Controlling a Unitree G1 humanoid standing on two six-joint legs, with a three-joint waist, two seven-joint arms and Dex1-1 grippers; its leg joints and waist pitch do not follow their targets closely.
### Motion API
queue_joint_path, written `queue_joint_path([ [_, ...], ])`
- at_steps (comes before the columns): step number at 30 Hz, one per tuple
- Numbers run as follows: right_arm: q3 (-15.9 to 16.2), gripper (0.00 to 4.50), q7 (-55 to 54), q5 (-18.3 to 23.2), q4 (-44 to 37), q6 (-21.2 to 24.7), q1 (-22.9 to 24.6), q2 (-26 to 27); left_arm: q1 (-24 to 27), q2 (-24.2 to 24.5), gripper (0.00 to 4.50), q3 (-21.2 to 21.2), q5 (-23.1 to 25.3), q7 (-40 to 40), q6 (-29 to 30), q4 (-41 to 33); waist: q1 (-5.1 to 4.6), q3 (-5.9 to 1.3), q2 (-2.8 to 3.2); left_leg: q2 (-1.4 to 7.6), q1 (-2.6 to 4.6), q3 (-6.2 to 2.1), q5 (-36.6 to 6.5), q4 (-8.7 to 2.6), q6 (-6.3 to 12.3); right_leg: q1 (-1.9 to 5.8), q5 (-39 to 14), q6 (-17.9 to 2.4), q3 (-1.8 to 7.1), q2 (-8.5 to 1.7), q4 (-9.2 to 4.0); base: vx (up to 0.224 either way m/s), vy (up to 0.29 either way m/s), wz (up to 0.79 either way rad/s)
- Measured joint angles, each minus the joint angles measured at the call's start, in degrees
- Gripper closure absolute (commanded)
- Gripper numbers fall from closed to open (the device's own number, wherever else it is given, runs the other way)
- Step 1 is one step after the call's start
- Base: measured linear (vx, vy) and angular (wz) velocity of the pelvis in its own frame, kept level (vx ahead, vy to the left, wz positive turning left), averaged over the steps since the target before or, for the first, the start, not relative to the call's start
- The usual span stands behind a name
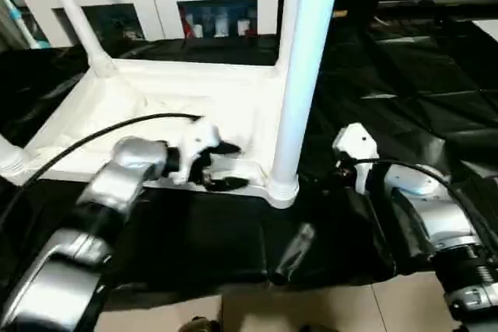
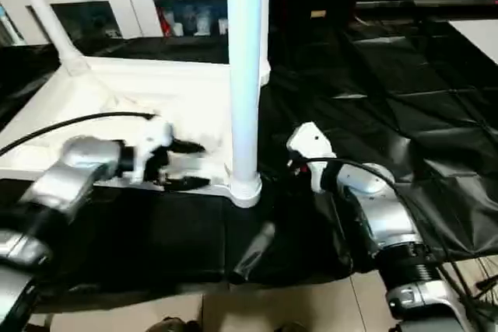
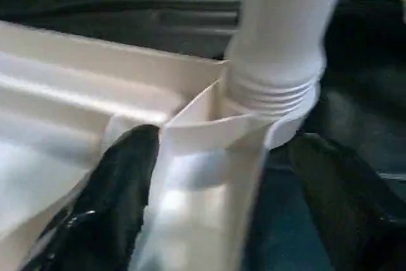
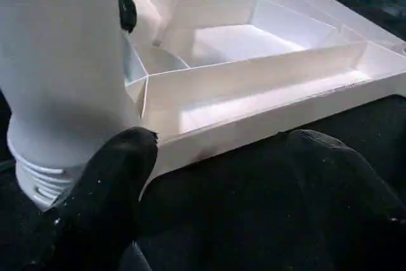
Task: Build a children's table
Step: Rotate table base
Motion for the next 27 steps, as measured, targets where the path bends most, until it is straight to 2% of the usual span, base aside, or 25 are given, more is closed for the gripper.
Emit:
queue_joint_path([
  [6, 0.06, 0.68, 1.12, 0.01, -2.03, 0.53, 1.39, -1.57, -1.82, -1.17, 1.33, -0.68, 0.2, -4.26, -1.33, 4.37, 0.91, -0.02, 0.05, 0.08, 0.09, 0.0, -0.01, 0.11, -0.05, 0.1, 0.0, 0.0, -0.05, 0.02, 0.12, 0.0, 0.0, 0.0],
  [13, 0.61, 0.68, 2.5, 0.03, -6.25, 2.31, 3.97, -2.8, -3.24, -2.67, 1.81, -2.94, 5.2, -2.47, -7.59, 11.73, 0.94, -0.06, 0.17, 0.08, 0.09, -0.04, -0.15, 0.23, -0.28, 0.18, 0.01, -0.01, -0.06, 0.02, 0.13, 0.0, 0.0, 0.0],
  [14, 0.66, 0.68, 2.62, 0.02, -7.05, 2.83, 4.44, -3.16, -3.91, -2.91, 2.02, -3.19, 5.93, -1.67, -8.68, 12.83, 1.02, -0.05, 0.18, 0.08, 0.07, -0.07, -0.15, 0.23, -0.28, 0.2, 0.01, -0.01, -0.09, 0.02, 0.13, 0.0, 0.0, 0.0],
  [17, 1.42, 0.68, 3.62, 0.02, -8.92, 4.09, 5.91, -4.03, -4.69, -2.95, 2.19, -3.4, 6.83, -1.05, -10.36, 14.04, 0.97, -0.14, 0.38, 0.08, 0.13, -0.09, -0.16, 0.23, -0.29, 0.29, 0.01, -0.01, -0.11, 0.02, 0.07, 0.0, 0.0, 0.0],
  [19, 1.75, 0.68, 4.22, 0.03, -9.91, 4.47, 6.89, -4.09, -5.52, -3.04, 2.55, -3.76, 7.57, -1.12, -11.19, 15.75, 0.94, -0.14, 0.51, 0.08, 0.13, -0.09, -0.16, 0.23, -0.29, 0.27, 0.01, -0.01, -0.11, 0.01, 0.11, 0.0, 0.0, 0.0],
  [20, 1.75, 0.68, 4.45, 0.03, -10.06, 4.47, 7.19, -4.21, -5.8, -3.06, 2.55, -3.85, 8.04, -1.23, -11.71, 16.23, 0.93, -0.18, 0.57, 0.08, 0.14, -0.09, -0.16, 0.24, -0.29, 0.28, 0.01, -0.01, -0.11, 0.01, 0.11, 0.0, 0.0, 0.0],
  [22, 1.6, 0.68, 4.48, 0.05, -10.07, 4.47, 7.32, -4.75, -6.12, -3.12, 2.61, -3.93, 8.65, -1.37, -12.54, 17.31, 0.86, -0.3, 0.75, 0.08, 0.17, -0.09, -0.16, 0.26, -0.29, 0.29, 0.02, -0.02, -0.08, 0.01, 0.13, 0.0, 0.0, 0.0],
  [25, 0.8, 0.68, 4.38, 0.42, -10.02, 4.38, 7.31, -4.99, -6.79, -2.99, 2.99, -3.93, 9.16, -1.95, -12.82, 18.24, 0.89, -0.36, 0.85, 0.09, 0.24, -0.1, -0.16, 0.26, -0.3, 0.36, 0.02, -0.02, -0.11, 0.01, 0.16, 0.0, 0.0, 0.0],
  [27, -0.11, 0.68, 4.5, 1.55, -9.59, 4.29, 7.3, -5.02, -7.42, -2.46, 3.01, -3.97, 9.61, -3.49, -12.84, 18.96, 0.89, -0.42, 0.93, 0.09, 0.32, -0.1, -0.16, 0.25, -0.3, 0.44, 0.02, -0.02, -0.1, 0.01, 0.14, 0.0, 0.0, 0.0],
])
